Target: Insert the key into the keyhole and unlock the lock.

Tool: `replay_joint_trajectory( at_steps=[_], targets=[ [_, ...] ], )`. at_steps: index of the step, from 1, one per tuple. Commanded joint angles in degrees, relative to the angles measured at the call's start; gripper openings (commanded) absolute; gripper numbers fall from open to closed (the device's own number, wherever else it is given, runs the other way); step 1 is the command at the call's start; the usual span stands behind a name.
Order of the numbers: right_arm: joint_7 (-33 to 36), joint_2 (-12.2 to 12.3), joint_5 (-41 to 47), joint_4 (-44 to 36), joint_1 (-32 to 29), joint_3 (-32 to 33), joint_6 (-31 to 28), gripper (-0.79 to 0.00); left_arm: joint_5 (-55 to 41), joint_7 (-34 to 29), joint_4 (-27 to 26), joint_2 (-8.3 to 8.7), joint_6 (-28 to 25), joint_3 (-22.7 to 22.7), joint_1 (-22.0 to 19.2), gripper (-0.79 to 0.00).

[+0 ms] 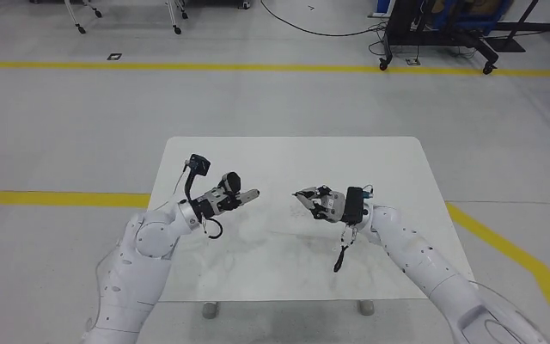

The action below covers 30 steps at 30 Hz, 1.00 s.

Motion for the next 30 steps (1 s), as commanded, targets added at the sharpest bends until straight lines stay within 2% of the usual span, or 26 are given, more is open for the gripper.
replay_joint_trajectory(
  at_steps=[1, 3, 4, 6, 10, 13, 16, 19, 21, 23, 24, 30],
  targets=[
    [0.0, 0.0, 0.0, 0.0, 0.0, 0.0, 0.0, -0.785, 0.9, 0.2, 0.0, 0.0, 0.0, 0.0, 0.0, 0.0],
    [0.0, 0.0, 0.0, 0.0, 0.0, 0.0, 0.0, -0.785, 0.4, 0.4, 0.0, -0.04, 0.1, 0.2, 0.2, 0.0],
    [0.0, 0.0, 0.0, 0.0, 0.0, 0.0, 0.0, -0.785, -5.1, 0.4, 0.4, -0.35, 0.0, 1.6, 1.1, 0.0],
    [0.3, -0.1, 1.0, -0.5, -0.5, -0.1, -0.3, -0.785, -23.3, -3.7, 0.6, -0.88, -0.3, 4.3, 1.1, 0.0],
    [7.6, -0.5, 18.3, -1.2, -2.9, -0.4, -7.6, -0.785, -43.4, -14.1, 3.6, -0.69, 1.7, 4.8, -1.1, 0.0],
    [14.6, -1.1, 32.0, 0.2, -3.2, -1.1, -14.6, -0.785, -51.8, -20.5, 5.8, -0.54, 2.5, 4.8, -2.3, 0.0],
    [14.7, -1.5, 38.6, 1.0, -2.0, -6.1, -14.6, -0.785, -52.2, -24.2, 7.5, -0.24, 2.1, 4.6, -3.4, 0.0],
    [18.1, -1.6, 44.8, 2.9, 0.7, -11.8, -14.6, -0.785, -49.0, -25.2, 8.0, -0.12, 1.1, 5.4, -4.2, -0.022],
    [21.3, -1.8, 49.8, 3.2, 2.6, -15.3, -14.6, -0.785, -45.8, -25.3, 8.2, -0.04, 0.5, 6.0, -4.6, -0.114],
    [23.7, -1.7, 54.3, 3.4, 4.2, -18.1, -14.6, -0.785, -41.3, -24.5, 8.4, 0.07, -0.1, 6.6, -5.0, -0.342],
    [24.8, -1.7, 56.1, 3.5, 4.9, -19.2, -14.6, -0.785, -39.6, -23.7, 8.4, 0.08, -0.1, 6.9, -5.1, -0.409],
    [28.9, -0.9, 64.3, 2.4, 7.7, -24.4, -14.6, -0.785, -34.8, -20.4, 8.7, 0.13, 0.4, 8.1, -5.8, -0.437]
  ],
)
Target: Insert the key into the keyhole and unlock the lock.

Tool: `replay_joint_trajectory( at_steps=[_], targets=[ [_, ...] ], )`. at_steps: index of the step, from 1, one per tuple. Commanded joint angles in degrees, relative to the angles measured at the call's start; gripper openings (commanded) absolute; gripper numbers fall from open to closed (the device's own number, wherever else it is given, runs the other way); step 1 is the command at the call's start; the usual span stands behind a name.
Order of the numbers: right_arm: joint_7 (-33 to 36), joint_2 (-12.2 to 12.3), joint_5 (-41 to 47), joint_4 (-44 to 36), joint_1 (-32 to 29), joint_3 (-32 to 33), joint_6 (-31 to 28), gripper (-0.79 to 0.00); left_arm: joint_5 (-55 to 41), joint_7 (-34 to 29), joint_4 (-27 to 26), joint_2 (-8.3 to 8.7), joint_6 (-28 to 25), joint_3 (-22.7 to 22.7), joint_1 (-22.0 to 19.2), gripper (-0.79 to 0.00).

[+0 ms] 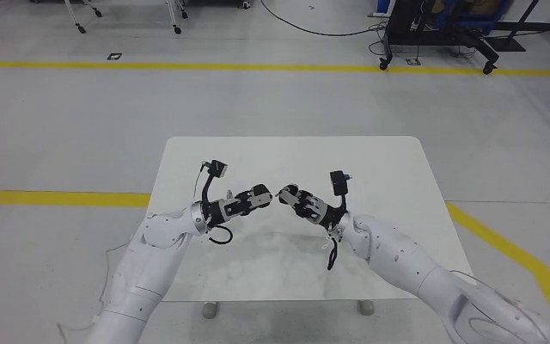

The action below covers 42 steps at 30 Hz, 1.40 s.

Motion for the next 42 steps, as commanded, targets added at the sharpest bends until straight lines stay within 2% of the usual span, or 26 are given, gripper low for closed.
replay_joint_trajectory(
  at_steps=[1, 5, 14, 21, 29, 30, 32, 33, 37, 42],
  targets=[
    [0.7, 0.3, 2.1, -0.3, 0.6, -1.2, 0.0, -0.785, 1.6, 1.1, 0.2, 0.05, 0.0, 0.2, -0.3, -0.434],
    [2.4, 0.9, 5.3, -1.1, 1.4, -3.5, 0.0, -0.785, 2.6, 2.3, 0.5, 0.05, 0.3, 1.0, -0.6, -0.403],
    [3.3, 2.1, 9.2, -3.0, 3.1, -6.5, 0.0, -0.785, 5.0, 3.7, 1.6, 0.25, 0.2, 2.2, -1.6, -0.413],
    [3.8, 2.4, 11.1, -2.5, 3.8, -8.0, 0.0, -0.785, 5.8, 3.3, 1.7, 0.51, -0.5, 3.0, -2.0, -0.486],
    [5.6, 2.3, 13.2, -2.4, 4.3, -8.8, 0.0, -0.785, 6.5, 3.0, 1.7, 0.81, -1.1, 3.9, -2.3, -0.523],
    [5.8, 2.3, 13.5, -2.5, 4.3, -8.9, 0.0, -0.785, 6.4, 3.0, 1.7, 0.85, -1.1, 4.0, -2.3, -0.56],
    [6.3, 2.3, 13.9, -2.5, 4.4, -8.9, 0.0, -0.785, 6.3, 3.1, 1.7, 0.92, -1.3, 4.1, -2.4, -0.576],
    [6.6, 2.3, 14.1, -2.6, 4.4, -8.9, 0.0, -0.785, 6.3, 3.2, 1.8, 0.96, -1.3, 4.1, -2.5, -0.631],
    [7.4, 2.4, 15.2, -3.0, 4.3, -8.7, 0.0, -0.785, 6.1, 3.2, 1.9, 1.15, -1.6, 4.1, -2.7, -0.773],
    [9.1, 2.5, 16.8, -3.5, 4.0, -8.5, 0.0, -0.785, 5.9, 3.5, 1.9, 1.36, -2.1, 4.2, -2.7, -0.785]
  ],
)
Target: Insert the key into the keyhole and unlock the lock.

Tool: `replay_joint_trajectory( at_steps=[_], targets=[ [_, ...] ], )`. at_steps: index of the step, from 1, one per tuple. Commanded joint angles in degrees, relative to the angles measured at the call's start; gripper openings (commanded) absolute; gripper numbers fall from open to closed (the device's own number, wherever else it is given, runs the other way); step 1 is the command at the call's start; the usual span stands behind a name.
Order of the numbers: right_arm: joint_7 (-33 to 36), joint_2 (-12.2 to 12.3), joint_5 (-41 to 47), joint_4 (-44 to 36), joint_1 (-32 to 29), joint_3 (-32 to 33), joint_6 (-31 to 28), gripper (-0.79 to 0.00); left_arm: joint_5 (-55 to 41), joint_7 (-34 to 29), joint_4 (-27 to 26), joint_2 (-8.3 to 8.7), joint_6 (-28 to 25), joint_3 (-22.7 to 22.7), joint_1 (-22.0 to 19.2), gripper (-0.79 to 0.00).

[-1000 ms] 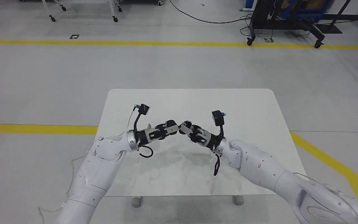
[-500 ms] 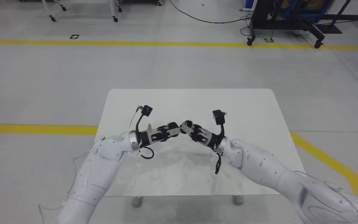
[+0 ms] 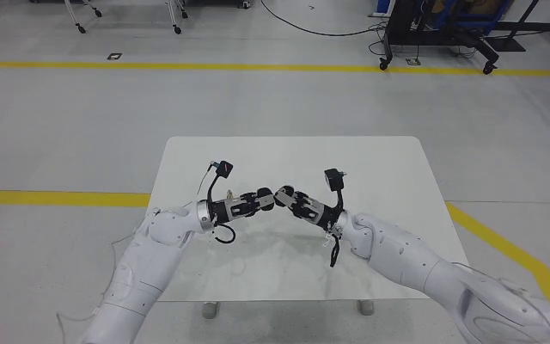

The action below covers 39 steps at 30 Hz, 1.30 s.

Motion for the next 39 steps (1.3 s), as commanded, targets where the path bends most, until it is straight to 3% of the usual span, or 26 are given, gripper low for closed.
replay_joint_trajectory(
  at_steps=[1, 8, 10, 12, 20, 23, 24, 25, 39],
  targets=[
    [0.9, 0.0, 0.5, 0.1, -0.1, 0.1, 0.0, -0.785, -0.1, 0.0, 0.0, 0.08, -0.1, 0.1, 0.0, -0.785],
    [4.3, -0.1, 3.1, -0.3, -0.5, 1.1, 0.0, -0.785, -0.5, 0.0, -0.1, 0.35, -0.6, 0.4, -0.1, -0.785],
    [5.0, 0.0, 3.4, -0.2, -0.7, 1.6, 0.0, -0.588, -0.4, 0.1, 0.0, 0.44, -0.7, 0.5, -0.2, -0.785],
    [5.7, 0.0, 3.5, -0.3, -0.9, 2.1, 0.0, -0.493, -0.5, 0.2, 0.0, 0.52, -0.8, 0.5, -0.2, -0.785],
    [7.9, -0.1, 3.9, -0.6, -1.9, 4.3, 0.0, -0.48, -0.1, 1.7, -0.3, 0.79, -1.4, 0.6, -0.1, -0.785],
    [8.4, -0.1, 4.0, -0.7, -2.3, 5.2, 0.0, -0.416, -0.1, 2.1, -0.4, 0.9, -1.5, 0.6, -0.1, -0.785],
    [8.4, -0.1, 4.1, -0.6, -2.5, 5.6, 0.0, -0.129, -0.2, 2.4, -0.4, 0.94, -1.5, 0.6, -0.1, -0.785],
    [7.9, -0.1, 4.3, -0.6, -2.6, 6.1, 0.0, 0.0, -0.5, 3.2, -0.5, 0.96, -1.8, 0.3, 0.0, -0.785],
    [7.9, -0.1, 4.3, -0.6, -2.6, 6.1, 0.0, 0.0, -1.0, 5.7, -1.2, 0.98, -0.5, 0.1, 1.0, -0.785]
  ],
)
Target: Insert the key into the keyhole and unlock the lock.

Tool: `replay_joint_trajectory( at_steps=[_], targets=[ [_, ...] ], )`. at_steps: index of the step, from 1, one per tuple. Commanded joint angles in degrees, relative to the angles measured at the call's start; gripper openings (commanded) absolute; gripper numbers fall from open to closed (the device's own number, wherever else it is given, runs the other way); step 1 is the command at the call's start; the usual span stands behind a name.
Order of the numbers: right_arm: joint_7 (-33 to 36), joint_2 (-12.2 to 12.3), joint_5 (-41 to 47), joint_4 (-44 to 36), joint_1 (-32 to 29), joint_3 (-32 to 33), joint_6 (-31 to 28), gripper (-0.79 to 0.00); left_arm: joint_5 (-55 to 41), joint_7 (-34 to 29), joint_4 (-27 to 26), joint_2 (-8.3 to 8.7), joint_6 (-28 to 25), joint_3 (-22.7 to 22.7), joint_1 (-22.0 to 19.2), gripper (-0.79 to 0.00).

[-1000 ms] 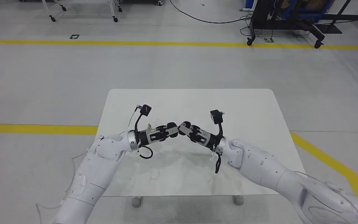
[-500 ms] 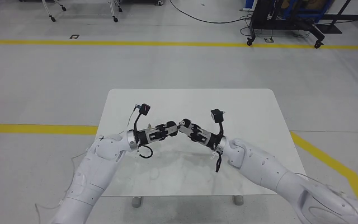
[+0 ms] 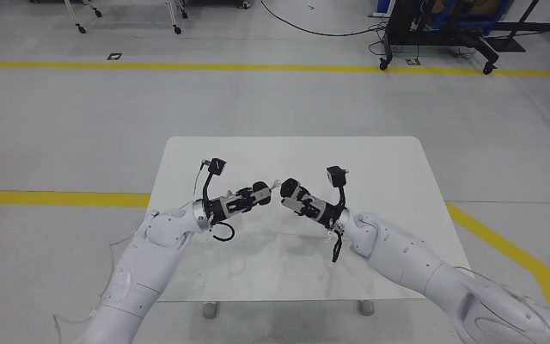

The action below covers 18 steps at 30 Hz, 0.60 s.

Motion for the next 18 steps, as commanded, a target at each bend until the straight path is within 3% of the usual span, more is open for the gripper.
replay_joint_trajectory(
  at_steps=[1, 7, 11, 18],
  targets=[
    [0.0, 0.0, 0.0, 0.0, 0.0, 0.0, 0.0, 0.0, 2.4, 1.4, -1.0, 0.17, 0.8, -0.4, 0.5, -0.785],
    [4.5, 1.4, 0.0, 1.8, -0.7, 3.4, 0.0, 0.0, 9.0, -0.5, -3.5, 0.91, 3.1, -0.6, 1.2, -0.785],
    [18.5, 4.7, -4.2, -1.2, 0.0, 4.8, 0.0, 0.0, 12.4, -5.5, -4.6, 1.17, 4.0, 1.5, 0.7, -0.785],
    [32.6, 10.6, 2.7, -7.2, -2.9, 10.0, 0.0, 0.0, 12.5, -9.1, -4.2, 1.24, 3.3, 4.1, -0.7, -0.785]
  ],
)
